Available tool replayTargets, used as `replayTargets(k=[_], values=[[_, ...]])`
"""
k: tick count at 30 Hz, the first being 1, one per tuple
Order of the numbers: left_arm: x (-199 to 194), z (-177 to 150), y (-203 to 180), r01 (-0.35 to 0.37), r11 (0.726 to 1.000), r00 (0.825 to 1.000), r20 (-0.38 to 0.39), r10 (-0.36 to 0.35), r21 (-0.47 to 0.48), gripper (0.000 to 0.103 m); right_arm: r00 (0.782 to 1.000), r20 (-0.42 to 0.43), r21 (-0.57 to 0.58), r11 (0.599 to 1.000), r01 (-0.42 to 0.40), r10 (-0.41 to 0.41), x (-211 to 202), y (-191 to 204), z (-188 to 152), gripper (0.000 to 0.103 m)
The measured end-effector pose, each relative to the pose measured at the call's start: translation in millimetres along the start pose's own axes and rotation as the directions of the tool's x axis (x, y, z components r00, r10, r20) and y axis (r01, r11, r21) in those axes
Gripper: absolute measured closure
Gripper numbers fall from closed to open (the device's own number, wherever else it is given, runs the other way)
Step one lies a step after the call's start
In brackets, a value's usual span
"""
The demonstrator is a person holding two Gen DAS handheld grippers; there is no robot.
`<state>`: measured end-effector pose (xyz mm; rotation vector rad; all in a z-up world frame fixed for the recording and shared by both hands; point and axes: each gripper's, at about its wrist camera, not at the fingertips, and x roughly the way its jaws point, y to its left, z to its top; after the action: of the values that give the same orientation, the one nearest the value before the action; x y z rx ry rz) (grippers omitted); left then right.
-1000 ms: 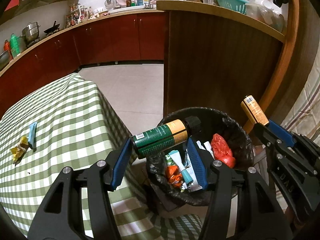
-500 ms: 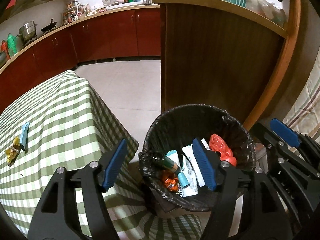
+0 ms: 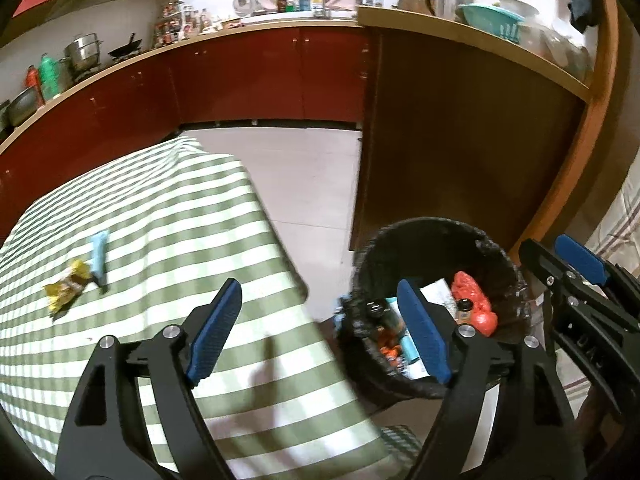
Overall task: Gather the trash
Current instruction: 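Move both open tools back over the yellow wrapper and blue tube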
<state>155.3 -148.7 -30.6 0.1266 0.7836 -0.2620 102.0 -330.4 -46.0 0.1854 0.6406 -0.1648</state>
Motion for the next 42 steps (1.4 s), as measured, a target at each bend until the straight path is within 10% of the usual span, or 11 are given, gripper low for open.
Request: replayTargets(k=[22,42], values=[[-38.1,-39.2,165.7,-0.243,0.957,0.97,-0.048,0.238,-0.16,0.024,0.973,-0.064,-0.178,0.957,-0.229,0.221,7.6,151.6,-1.5,0.051],[8.9,-22.4,230.8,-0.258,0.954,0.962,-0.136,0.238,-0.153,0.024,0.954,-0.156,-0.24,0.927,-0.289,0.257,43.4,221.4,7.5,0.049]])
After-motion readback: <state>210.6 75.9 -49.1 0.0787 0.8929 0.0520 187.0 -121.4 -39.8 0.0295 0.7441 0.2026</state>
